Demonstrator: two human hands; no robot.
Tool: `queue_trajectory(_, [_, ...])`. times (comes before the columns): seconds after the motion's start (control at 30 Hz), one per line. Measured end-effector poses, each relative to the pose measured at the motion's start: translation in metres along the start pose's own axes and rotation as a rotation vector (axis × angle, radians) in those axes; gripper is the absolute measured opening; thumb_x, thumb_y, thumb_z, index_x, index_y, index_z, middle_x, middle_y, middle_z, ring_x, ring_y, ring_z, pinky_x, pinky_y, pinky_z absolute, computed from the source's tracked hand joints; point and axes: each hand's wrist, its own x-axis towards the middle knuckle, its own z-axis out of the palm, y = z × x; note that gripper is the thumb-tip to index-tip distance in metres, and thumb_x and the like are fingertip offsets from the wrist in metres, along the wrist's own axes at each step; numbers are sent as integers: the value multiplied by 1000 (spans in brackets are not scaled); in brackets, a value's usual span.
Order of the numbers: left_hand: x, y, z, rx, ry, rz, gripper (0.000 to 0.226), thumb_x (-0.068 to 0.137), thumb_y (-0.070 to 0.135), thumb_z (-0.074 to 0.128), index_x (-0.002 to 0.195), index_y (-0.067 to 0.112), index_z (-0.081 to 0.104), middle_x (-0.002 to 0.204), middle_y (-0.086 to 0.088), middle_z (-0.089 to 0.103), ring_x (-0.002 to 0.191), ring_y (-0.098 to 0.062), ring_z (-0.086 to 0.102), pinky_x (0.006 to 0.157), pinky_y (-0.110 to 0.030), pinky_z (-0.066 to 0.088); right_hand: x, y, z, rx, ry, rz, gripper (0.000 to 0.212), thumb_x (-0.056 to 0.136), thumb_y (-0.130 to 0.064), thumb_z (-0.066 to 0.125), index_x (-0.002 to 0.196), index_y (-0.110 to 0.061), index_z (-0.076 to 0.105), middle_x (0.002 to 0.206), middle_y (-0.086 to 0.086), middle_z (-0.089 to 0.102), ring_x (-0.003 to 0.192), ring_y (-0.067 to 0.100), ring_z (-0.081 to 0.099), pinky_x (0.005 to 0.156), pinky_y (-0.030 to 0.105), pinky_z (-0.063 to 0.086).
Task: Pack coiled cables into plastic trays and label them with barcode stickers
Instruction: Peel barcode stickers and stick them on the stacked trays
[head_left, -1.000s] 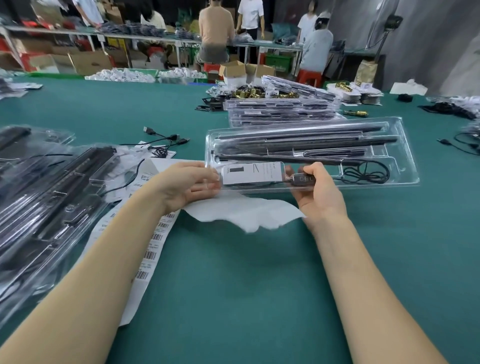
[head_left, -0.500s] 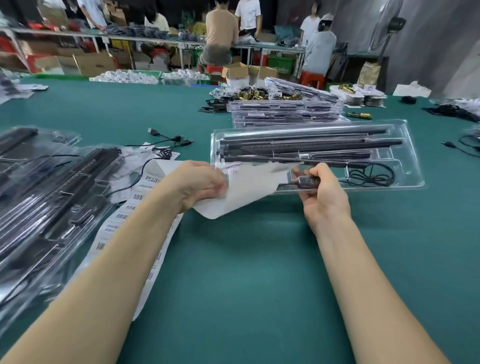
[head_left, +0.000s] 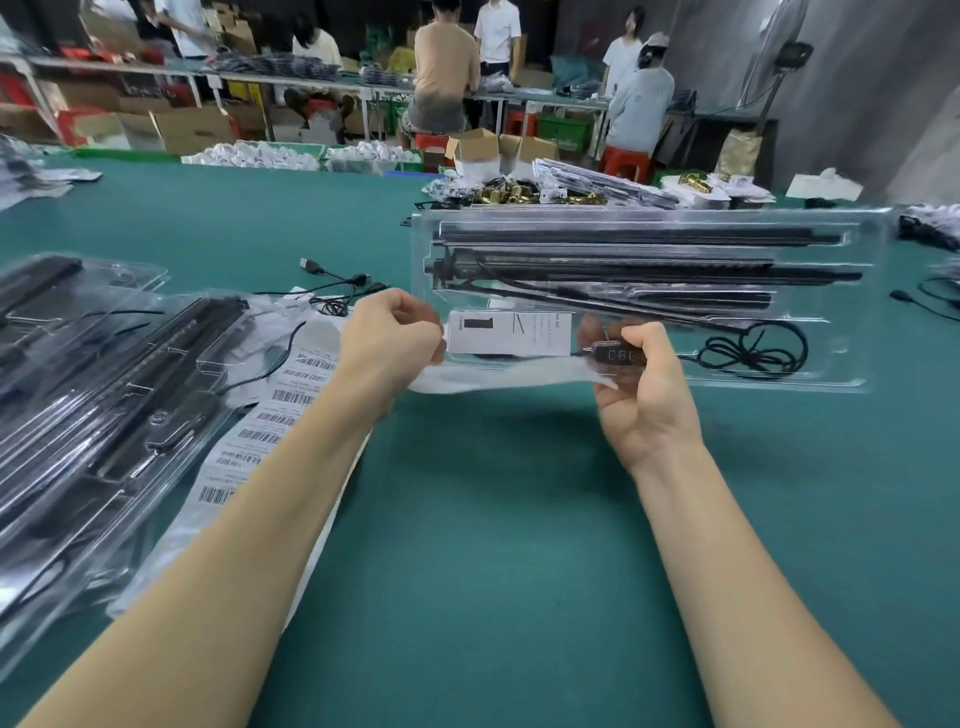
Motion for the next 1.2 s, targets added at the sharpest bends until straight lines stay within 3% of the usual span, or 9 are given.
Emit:
queue_trajectory(0.13, [-4, 3, 3, -30, 22, 10, 22, 59, 12, 53, 78, 16, 65, 76, -4, 71, 72, -25, 73, 78, -42, 62, 0, -1, -1, -4, -8, -15, 19, 96, -7, 50, 80, -9, 61, 79, 6, 75, 79, 16, 74, 74, 25, 59])
queue_trajectory(0.33, [4, -4, -9, -209, -216, -93, 15, 88, -5, 61, 83, 8, 63, 76, -6, 66, 61, -12, 66, 66, -22, 57, 5, 2, -4, -124, 79, 20, 15, 94, -11, 55, 82, -12, 64, 91, 10, 76, 81, 21, 69, 82, 29, 54])
queue_trajectory(0.5, [5, -6, -16, -383, -296, -205, 9, 92, 1, 63, 91, 10, 62, 87, -6, 66, 75, -19, 71, 67, -25, 59, 5, 7, -1, -165, 85, 69, 17, 94, -11, 56, 80, -10, 67, 88, 9, 77, 69, 16, 69, 58, 24, 55])
queue_trajectory(0.6, [5, -7, -20, -464, -346, -271, 10, 93, 3, 64, 98, 9, 59, 97, -9, 66, 80, -26, 73, 69, -29, 60, 5, 9, 1, -147, 120, 115, 15, 91, -6, 55, 81, -6, 66, 85, 9, 76, 67, 17, 68, 58, 25, 56])
queue_trajectory(0.73, [3, -10, -23, -531, -451, -257, 21, 93, 4, 65, 110, 12, 56, 96, -7, 76, 88, -26, 74, 74, -29, 60, 3, 5, -2, -43, 176, 199, 9, 87, 1, 56, 81, -4, 61, 80, 8, 72, 64, 17, 69, 58, 25, 58])
queue_trajectory(0.83, [2, -11, -23, -538, -504, -207, 26, 82, 6, 72, 103, 15, 58, 117, -16, 71, 103, -32, 71, 79, -32, 60, 5, 1, -2, 20, 216, 217, 5, 90, 2, 57, 91, -3, 58, 92, 13, 68, 80, 22, 69, 58, 29, 59])
queue_trajectory(1.0, [2, -10, -29, -524, -623, -116, 30, 78, 5, 76, 96, 17, 55, 99, -11, 72, 95, -32, 70, 84, -34, 59, 3, 0, -1, -56, 224, 236, 13, 88, -3, 59, 100, -4, 61, 88, 8, 74, 67, 20, 68, 73, 32, 56])
queue_trajectory(1.13, [-3, -9, -29, -607, -745, -203, 62, 82, 8, 75, 133, 26, 44, 136, -18, 60, 114, -46, 63, 89, -42, 57, 4, -4, -1, -99, 263, 219, 8, 86, 1, 53, 84, -5, 58, 71, 4, 68, 45, 14, 59, 59, 27, 51])
queue_trajectory(1.2, [-5, -4, -26, -610, -800, -250, 74, 80, 7, 80, 135, 37, 40, 124, -19, 68, 115, -47, 63, 88, -38, 58, 4, -6, -2, -153, 297, 218, 15, 84, -1, 55, 71, -8, 53, 66, 3, 62, 47, 14, 52, 53, 26, 45])
